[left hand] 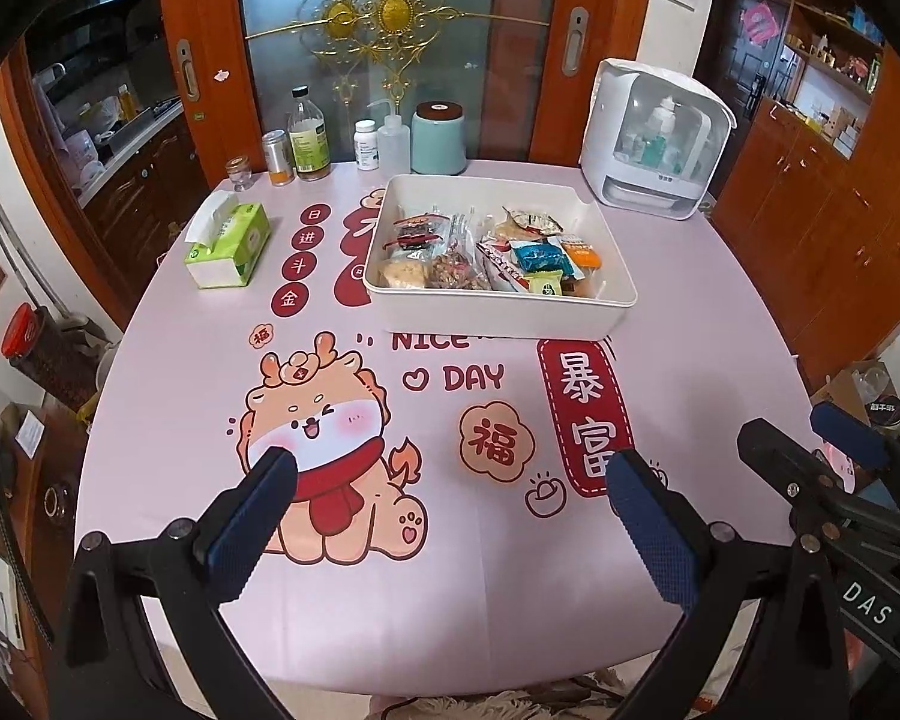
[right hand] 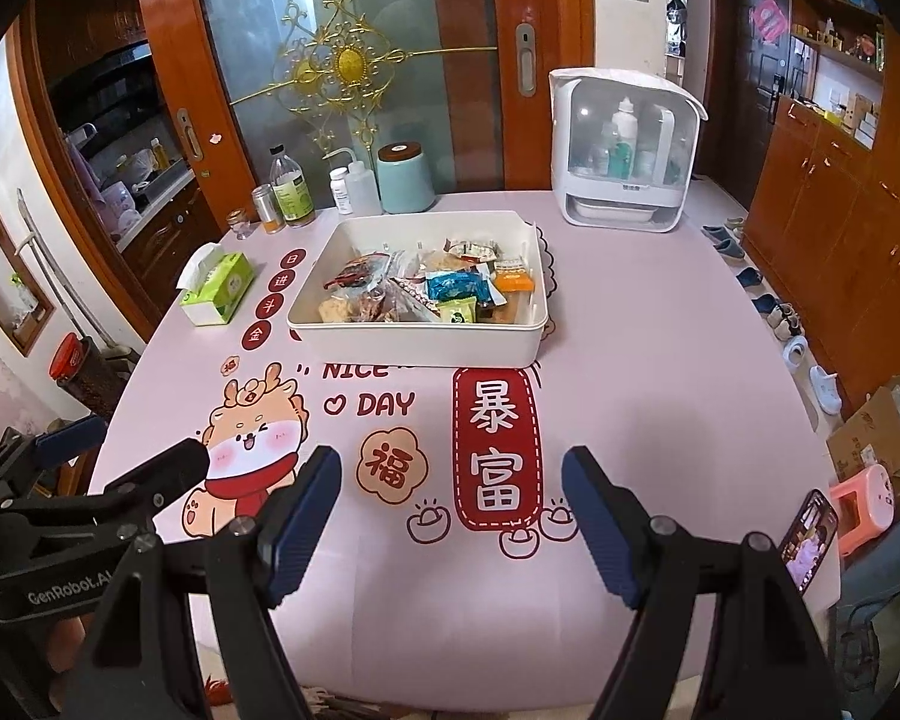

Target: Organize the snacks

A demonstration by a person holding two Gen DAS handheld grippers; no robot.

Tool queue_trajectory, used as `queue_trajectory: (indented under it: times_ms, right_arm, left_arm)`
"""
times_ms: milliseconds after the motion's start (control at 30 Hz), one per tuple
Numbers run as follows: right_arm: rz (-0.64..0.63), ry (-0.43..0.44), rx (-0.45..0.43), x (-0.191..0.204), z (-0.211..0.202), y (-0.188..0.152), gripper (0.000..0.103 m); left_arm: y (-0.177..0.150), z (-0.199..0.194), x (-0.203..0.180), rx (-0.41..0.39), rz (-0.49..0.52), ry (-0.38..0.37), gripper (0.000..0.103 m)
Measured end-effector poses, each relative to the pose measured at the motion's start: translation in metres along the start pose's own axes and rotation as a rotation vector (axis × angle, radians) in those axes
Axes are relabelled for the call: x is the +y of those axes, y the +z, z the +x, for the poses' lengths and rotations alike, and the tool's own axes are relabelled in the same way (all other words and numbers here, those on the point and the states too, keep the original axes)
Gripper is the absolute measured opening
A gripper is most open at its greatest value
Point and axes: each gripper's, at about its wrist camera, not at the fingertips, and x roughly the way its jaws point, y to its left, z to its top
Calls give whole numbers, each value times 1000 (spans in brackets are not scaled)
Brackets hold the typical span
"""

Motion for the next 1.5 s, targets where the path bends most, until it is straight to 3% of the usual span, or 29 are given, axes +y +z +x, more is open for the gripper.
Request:
queue_trajectory:
  times_ms: [1500]
  right_arm:
    - [0, -6, 16, 1, 6, 1, 77]
  left_arm:
    - [-4, 5, 7, 29, 8, 21, 102]
